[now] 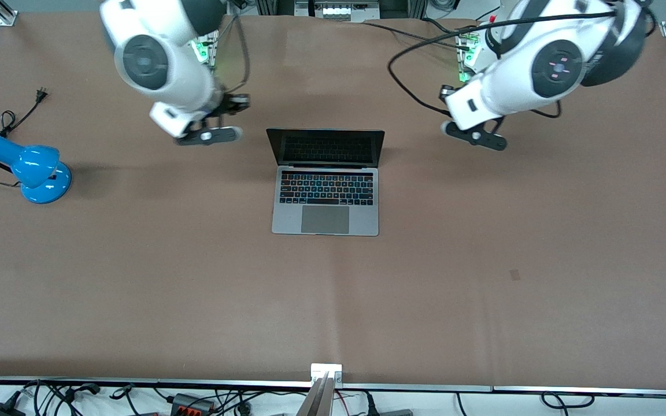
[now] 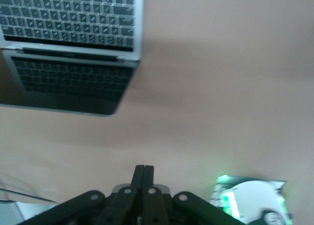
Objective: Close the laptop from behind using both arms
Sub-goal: 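Move both grippers toward the laptop screen's back edge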
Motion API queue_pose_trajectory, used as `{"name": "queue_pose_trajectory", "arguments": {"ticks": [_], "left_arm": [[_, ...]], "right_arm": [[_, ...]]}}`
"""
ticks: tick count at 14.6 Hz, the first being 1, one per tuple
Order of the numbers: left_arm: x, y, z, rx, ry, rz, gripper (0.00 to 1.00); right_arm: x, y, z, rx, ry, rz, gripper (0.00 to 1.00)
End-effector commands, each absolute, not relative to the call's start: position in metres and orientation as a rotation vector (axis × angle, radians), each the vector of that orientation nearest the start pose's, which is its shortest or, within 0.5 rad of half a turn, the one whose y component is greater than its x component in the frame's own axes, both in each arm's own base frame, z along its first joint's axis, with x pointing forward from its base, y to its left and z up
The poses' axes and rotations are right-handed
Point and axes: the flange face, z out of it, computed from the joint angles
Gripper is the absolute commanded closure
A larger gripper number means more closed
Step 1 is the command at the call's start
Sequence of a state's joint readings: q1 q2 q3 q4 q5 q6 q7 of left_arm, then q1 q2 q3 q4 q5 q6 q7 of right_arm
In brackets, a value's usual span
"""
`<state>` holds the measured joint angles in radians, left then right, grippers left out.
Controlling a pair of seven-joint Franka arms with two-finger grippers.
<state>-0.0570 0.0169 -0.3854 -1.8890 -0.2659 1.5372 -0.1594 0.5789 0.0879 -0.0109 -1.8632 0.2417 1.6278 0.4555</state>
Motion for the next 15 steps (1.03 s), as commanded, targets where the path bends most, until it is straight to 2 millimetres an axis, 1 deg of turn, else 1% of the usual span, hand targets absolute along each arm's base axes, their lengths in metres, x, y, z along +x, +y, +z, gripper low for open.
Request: {"name": "queue_pose_trajectory", "arguments": {"ticks": [1,2,3,5,6,7,8,9,10,11,13,14,15], "left_arm": [[0.448,-0.266,0.473,-3.262,0.361,0.642,0.99],[0.441,-0.28,0.464,-3.266,0.396,0.603,0.99],[0.435,-0.296,0.46,-3.279,0.435,0.559,0.99],[0.423,-0.314,0.448,-3.285,0.475,0.517,0.99],[0.419,-0.319,0.444,-3.284,0.486,0.507,0.99],[0.413,-0.326,0.44,-3.296,0.493,0.516,0.99],[0.398,-0.339,0.426,-3.301,0.515,0.514,0.99],[0.387,-0.343,0.414,-3.3,0.517,0.489,0.99],[0.376,-0.345,0.4,-3.307,0.51,0.458,0.99],[0.368,-0.352,0.391,-3.347,0.485,0.441,0.99],[0.354,-0.368,0.381,-3.387,0.407,0.396,0.99],[0.353,-0.37,0.375,-3.397,0.378,0.366,0.99],[0.357,-0.371,0.368,-3.415,0.351,0.342,0.99]], "right_arm": [[0.442,0.338,0.426,-3.027,-0.018,0.636,1.0],[0.438,0.347,0.417,-3.029,-0.012,0.662,1.0],[0.431,0.357,0.405,-3.023,-0.012,0.707,1.0],[0.428,0.359,0.386,-3.018,0.003,0.769,1.0],[0.424,0.359,0.38,-3.014,0.011,0.793,1.0],[0.422,0.359,0.378,-3.011,0.014,0.804,1.0],[0.423,0.358,0.378,-3.01,0.016,0.809,1.0],[0.424,0.358,0.376,-3.01,0.021,0.807,1.0],[0.424,0.359,0.369,-3.013,0.024,0.819,1.0],[0.425,0.362,0.364,-3.01,0.028,0.81,1.0],[0.422,0.372,0.354,-3.005,0.02,0.812,1.0],[0.423,0.374,0.352,-3.004,0.02,0.795,1.0],[0.425,0.375,0.35,-3.003,0.024,0.777,1.0]]}}
